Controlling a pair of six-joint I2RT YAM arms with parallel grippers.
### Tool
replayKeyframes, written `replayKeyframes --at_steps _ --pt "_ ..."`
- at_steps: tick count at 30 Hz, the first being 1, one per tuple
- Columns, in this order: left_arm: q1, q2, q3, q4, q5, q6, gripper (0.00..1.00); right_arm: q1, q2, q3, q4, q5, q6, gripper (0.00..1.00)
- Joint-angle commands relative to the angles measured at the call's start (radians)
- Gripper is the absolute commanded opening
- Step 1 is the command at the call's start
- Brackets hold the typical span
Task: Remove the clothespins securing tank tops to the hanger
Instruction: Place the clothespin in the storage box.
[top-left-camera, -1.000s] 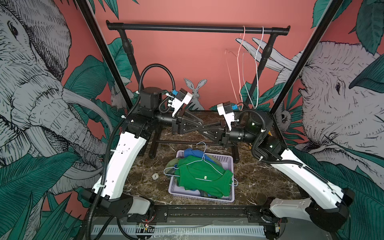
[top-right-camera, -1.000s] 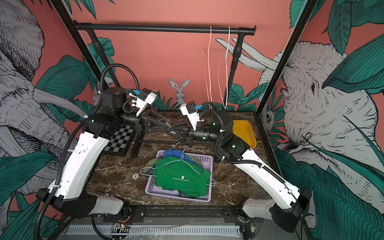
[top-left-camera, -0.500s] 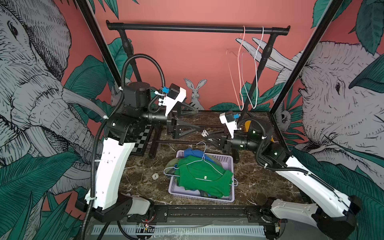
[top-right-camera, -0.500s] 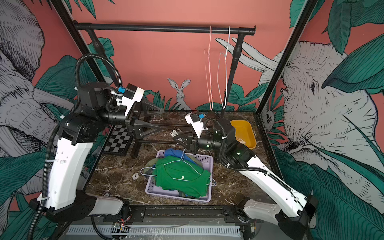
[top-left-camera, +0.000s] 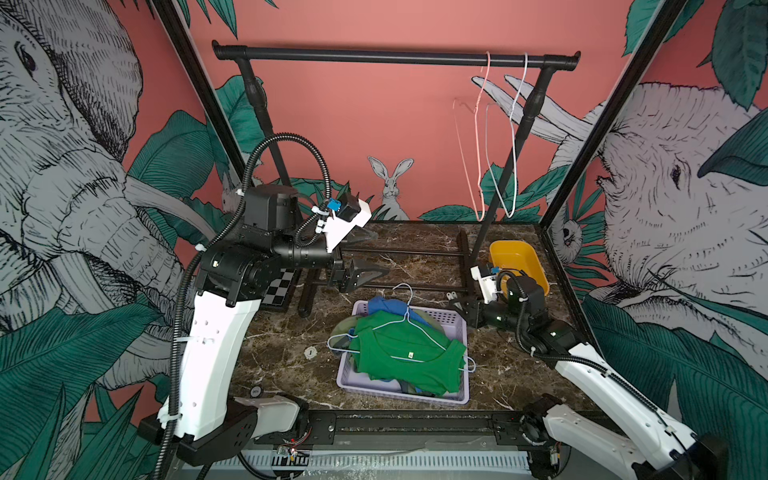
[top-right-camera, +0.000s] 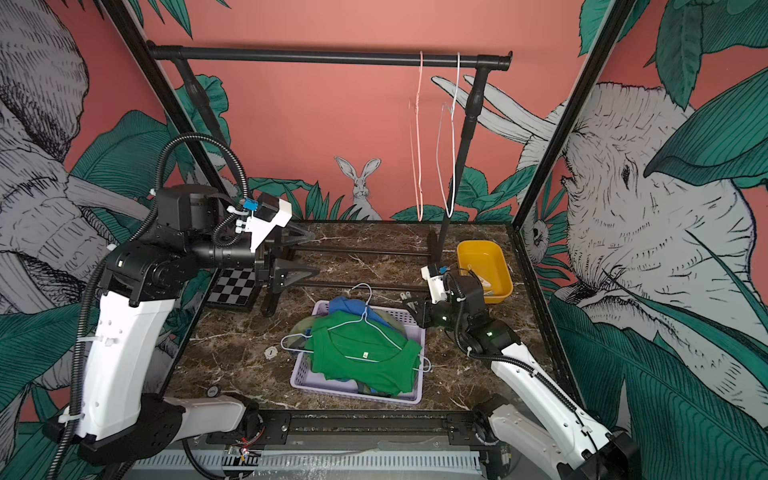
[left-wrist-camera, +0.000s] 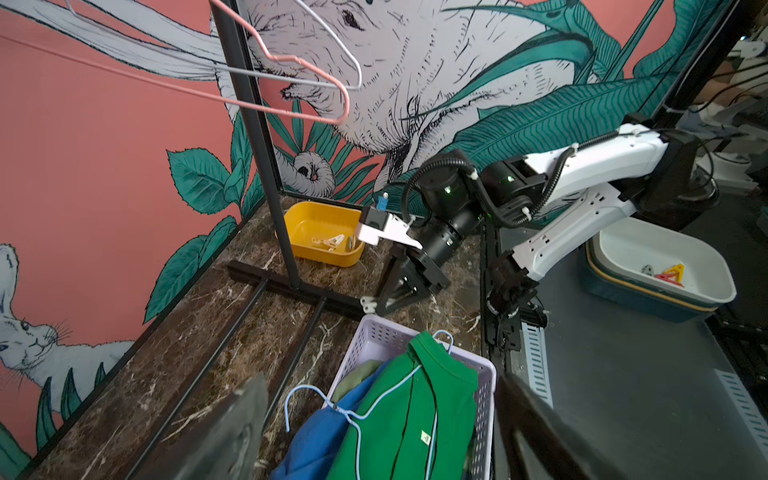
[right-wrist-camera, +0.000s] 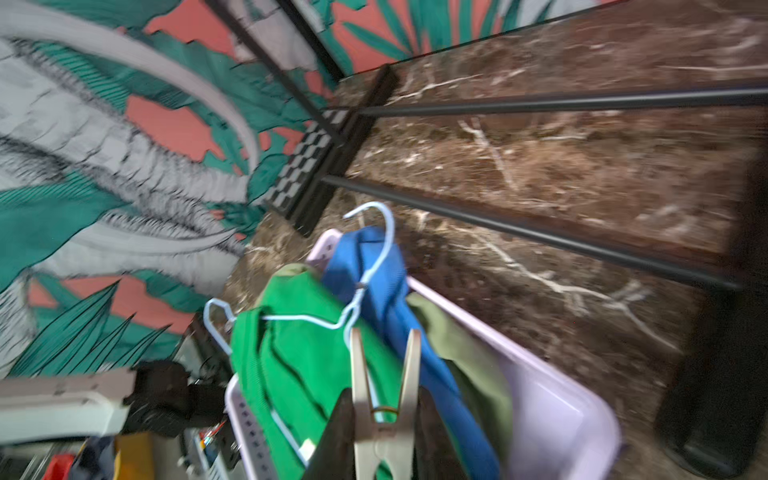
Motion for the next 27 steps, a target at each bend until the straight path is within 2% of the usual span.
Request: replayKeyframes --at_steps 1,11,15,17,21,27 --pt "0.004 -0.045 -0.042 -0.076 -0.013 0.097 0.87 -0.083 0.035 0.036 -0.016 0.136 0.035 0.0" --pt "0.003 -0.089 -0.134 -0.082 -0.017 0.128 0.84 -0.429 0.312 0.14 0.025 0.25 0.075 0.0" --pt "0.003 -0.102 -0.159 -0.094 -0.013 0.154 0.85 -0.526 0.483 0.221 0.005 0.214 0.085 0.0" --pt "0.003 -0.105 -0.165 -0.094 -0.011 0.157 0.84 -0.545 0.563 0.266 0.003 0.17 0.08 0.0" --pt "0.001 -0.109 -0.183 -0.08 -0.007 0.152 0.85 -0.564 0.714 0.356 -0.06 0.209 0.051 0.0" --pt "0.001 -0.12 -0.201 -0.089 -0.014 0.163 0.85 -0.571 0.832 0.416 -0.095 0.219 0.013 0.0"
